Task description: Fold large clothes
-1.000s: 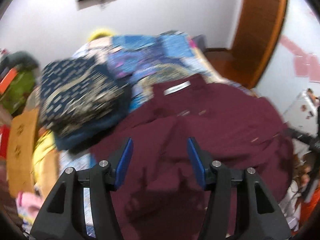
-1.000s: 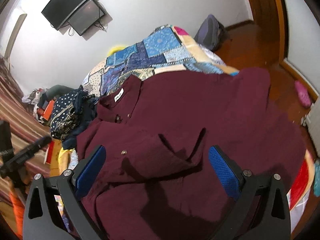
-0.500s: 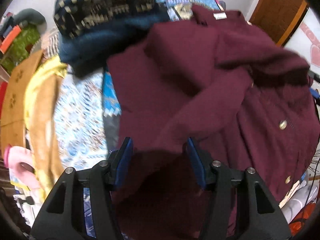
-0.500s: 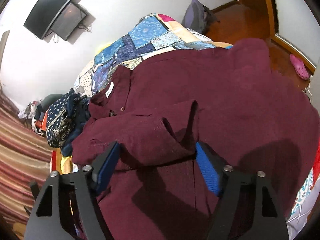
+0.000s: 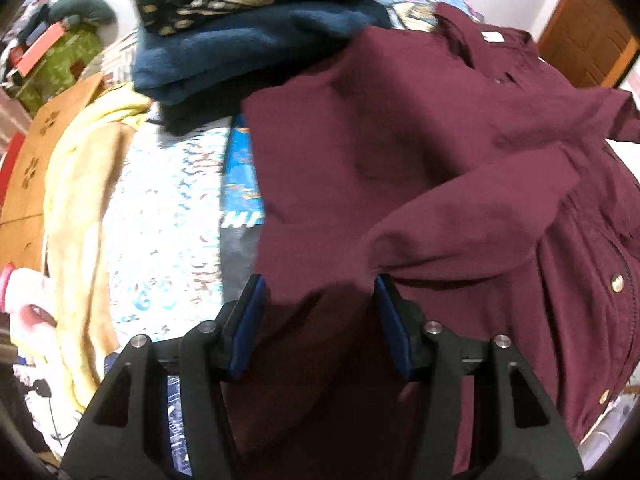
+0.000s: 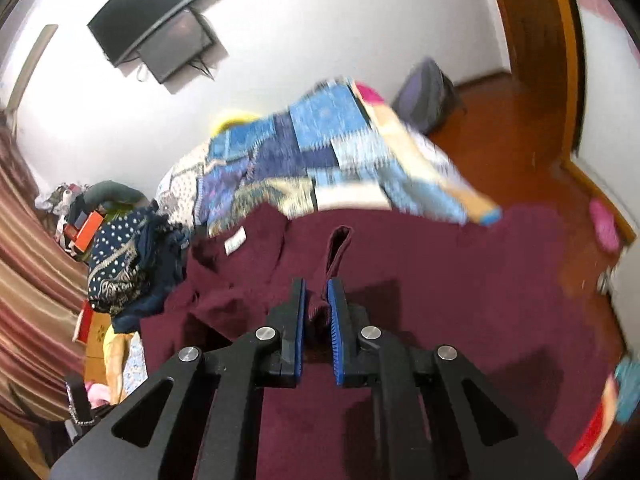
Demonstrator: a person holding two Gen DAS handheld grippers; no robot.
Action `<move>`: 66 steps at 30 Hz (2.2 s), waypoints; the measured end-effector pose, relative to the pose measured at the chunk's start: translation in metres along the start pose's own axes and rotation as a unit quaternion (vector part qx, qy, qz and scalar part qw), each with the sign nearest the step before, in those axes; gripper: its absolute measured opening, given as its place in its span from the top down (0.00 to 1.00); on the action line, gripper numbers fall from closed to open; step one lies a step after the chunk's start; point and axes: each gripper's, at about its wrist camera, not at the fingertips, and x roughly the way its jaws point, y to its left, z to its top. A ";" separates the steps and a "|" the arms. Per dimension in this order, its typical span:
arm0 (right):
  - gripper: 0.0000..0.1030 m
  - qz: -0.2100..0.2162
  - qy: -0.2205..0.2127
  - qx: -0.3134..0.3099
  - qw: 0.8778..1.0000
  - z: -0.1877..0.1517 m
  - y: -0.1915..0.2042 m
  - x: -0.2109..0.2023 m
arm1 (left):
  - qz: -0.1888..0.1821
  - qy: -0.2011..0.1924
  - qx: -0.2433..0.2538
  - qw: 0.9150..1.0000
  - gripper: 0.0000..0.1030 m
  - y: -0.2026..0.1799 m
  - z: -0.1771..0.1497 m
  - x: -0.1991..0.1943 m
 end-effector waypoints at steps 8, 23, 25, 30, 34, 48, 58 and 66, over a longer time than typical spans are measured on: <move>0.91 -0.077 -0.054 -0.066 0.993 0.015 0.000 -0.020 | -0.014 0.010 -0.040 0.999 0.45 0.023 -0.011 0.003; 0.75 -0.161 0.011 -0.049 0.986 -0.006 -0.035 -0.022 | -0.039 -0.014 -0.023 0.999 0.45 0.005 -0.016 -0.039; 0.56 -0.136 0.010 -0.055 0.989 -0.003 -0.023 -0.025 | -0.047 -0.042 -0.018 0.998 0.45 -0.001 -0.007 -0.057; 0.41 -0.055 0.029 -0.083 0.995 -0.002 0.020 -0.008 | -0.035 -0.091 0.004 0.995 0.45 -0.015 0.026 -0.081; 0.41 -0.004 0.085 -0.111 0.990 -0.010 0.055 0.030 | -0.036 -0.080 -0.005 0.996 0.44 -0.012 0.054 -0.060; 0.41 0.015 0.215 -0.184 0.959 -0.064 0.078 0.088 | -0.145 0.042 -0.036 0.988 0.44 -0.025 0.020 0.000; 0.41 -0.008 0.196 -0.229 0.953 -0.089 0.066 0.050 | -0.110 0.032 -0.002 0.993 0.43 -0.037 -0.021 -0.007; 0.41 -0.013 0.136 -0.176 0.975 -0.057 0.063 0.031 | -0.096 0.025 0.008 0.995 0.43 -0.032 -0.031 -0.016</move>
